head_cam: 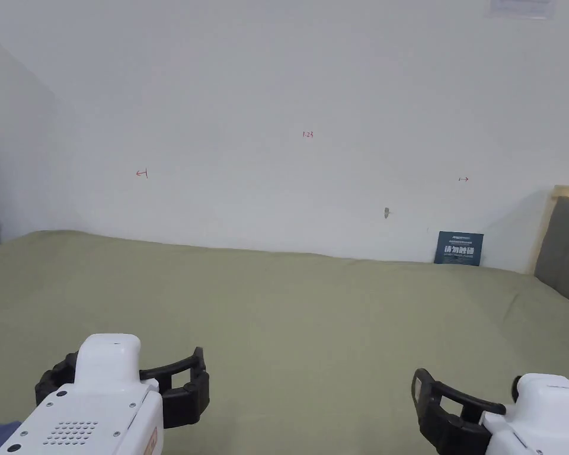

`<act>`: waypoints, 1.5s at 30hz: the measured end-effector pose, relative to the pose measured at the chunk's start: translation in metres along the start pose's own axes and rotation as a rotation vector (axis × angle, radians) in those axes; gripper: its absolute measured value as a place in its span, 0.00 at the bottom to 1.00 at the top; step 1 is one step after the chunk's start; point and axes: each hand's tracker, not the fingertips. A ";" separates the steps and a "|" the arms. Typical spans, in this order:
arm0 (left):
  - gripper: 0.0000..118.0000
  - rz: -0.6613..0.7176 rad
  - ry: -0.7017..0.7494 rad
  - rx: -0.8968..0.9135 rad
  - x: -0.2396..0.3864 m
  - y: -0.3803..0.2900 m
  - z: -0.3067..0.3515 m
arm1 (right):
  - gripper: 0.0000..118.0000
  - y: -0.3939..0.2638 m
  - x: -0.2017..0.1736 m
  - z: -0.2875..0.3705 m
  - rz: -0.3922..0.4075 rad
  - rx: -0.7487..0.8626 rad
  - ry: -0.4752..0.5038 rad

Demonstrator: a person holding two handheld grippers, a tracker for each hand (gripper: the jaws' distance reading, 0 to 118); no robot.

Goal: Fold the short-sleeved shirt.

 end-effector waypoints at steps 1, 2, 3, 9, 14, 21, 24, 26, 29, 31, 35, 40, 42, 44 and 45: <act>1.00 -0.001 0.004 -0.003 0.000 0.001 0.000 | 1.00 0.001 0.002 -0.001 -0.030 0.013 0.039; 1.00 0.003 0.010 -0.004 -0.001 0.001 -0.001 | 1.00 0.002 0.001 0.000 -0.032 0.036 0.044; 1.00 0.011 0.012 -0.006 -0.001 0.002 -0.001 | 1.00 0.002 -0.001 0.001 -0.022 0.049 0.029; 1.00 0.011 0.016 -0.012 -0.002 0.001 -0.001 | 1.00 0.012 -0.012 -0.009 0.106 0.032 -0.004; 1.00 0.001 -0.011 0.004 0.004 0.005 -0.001 | 1.00 0.011 -0.012 -0.011 0.053 0.044 -0.014; 1.00 0.006 -0.023 0.011 0.005 0.009 -0.003 | 1.00 0.017 -0.017 -0.005 0.100 0.132 -0.091; 1.00 0.037 -0.034 0.008 0.005 0.008 -0.004 | 1.00 0.017 -0.020 -0.009 0.095 0.103 -0.197; 1.00 0.043 -0.035 0.009 0.005 0.007 -0.004 | 1.00 0.013 -0.017 -0.013 0.076 0.059 -0.183; 1.00 0.040 -0.039 0.005 0.005 0.007 -0.003 | 1.00 0.008 -0.013 -0.012 0.069 0.046 -0.168; 1.00 0.035 -0.042 0.008 0.005 0.007 -0.003 | 1.00 0.008 -0.013 -0.011 0.072 0.033 -0.156; 1.00 0.044 -0.042 0.003 0.003 0.006 -0.003 | 1.00 0.012 -0.012 -0.010 0.080 0.019 -0.125; 1.00 0.070 -0.054 -0.001 -0.002 0.005 0.001 | 1.00 0.012 -0.021 -0.005 0.157 0.045 -0.253; 1.00 0.064 -0.041 0.000 -0.002 0.004 0.002 | 1.00 0.011 -0.019 -0.005 0.123 0.024 -0.244; 1.00 0.050 -0.041 -0.007 -0.002 0.003 0.002 | 1.00 0.008 -0.012 -0.005 0.094 0.010 -0.209; 1.00 0.046 -0.040 -0.013 -0.001 0.003 0.002 | 1.00 0.007 -0.010 -0.007 0.094 0.003 -0.207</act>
